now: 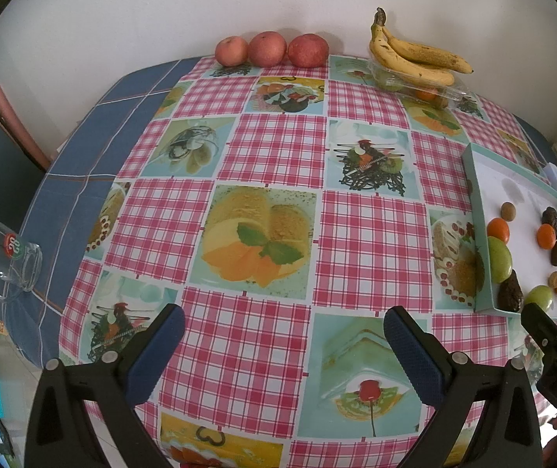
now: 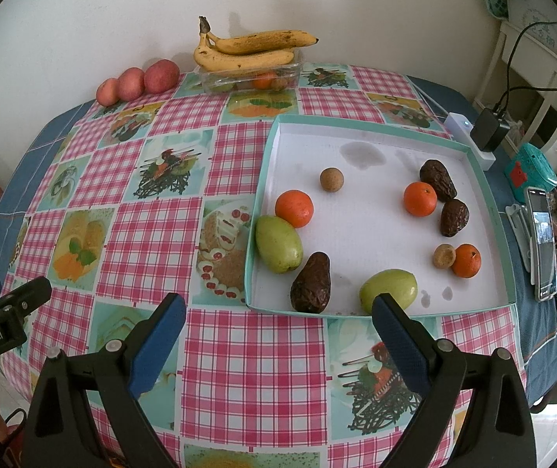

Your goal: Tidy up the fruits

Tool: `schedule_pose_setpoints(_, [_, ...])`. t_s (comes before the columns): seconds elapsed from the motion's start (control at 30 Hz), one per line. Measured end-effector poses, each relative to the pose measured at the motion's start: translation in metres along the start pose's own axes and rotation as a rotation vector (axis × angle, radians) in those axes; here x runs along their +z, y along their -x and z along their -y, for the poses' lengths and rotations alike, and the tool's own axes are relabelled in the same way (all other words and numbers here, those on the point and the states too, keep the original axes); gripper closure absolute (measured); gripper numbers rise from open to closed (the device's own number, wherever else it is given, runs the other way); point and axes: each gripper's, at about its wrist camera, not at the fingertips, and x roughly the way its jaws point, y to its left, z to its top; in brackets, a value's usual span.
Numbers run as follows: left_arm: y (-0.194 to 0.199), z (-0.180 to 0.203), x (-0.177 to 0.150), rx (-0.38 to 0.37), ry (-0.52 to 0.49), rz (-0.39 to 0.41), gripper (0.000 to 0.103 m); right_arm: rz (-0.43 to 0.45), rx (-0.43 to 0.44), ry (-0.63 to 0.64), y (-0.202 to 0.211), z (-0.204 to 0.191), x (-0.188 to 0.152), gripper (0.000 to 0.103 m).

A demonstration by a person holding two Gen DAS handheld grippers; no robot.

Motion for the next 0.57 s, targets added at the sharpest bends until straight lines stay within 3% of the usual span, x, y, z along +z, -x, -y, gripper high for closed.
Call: schedule_pose_setpoints(0.57, [0.0029, 0.0013, -0.0012, 0.001, 0.011, 0.019, 0.0, -0.001, -0.001, -0.001, -0.0005, -0.0006, 0.0, 0.007])
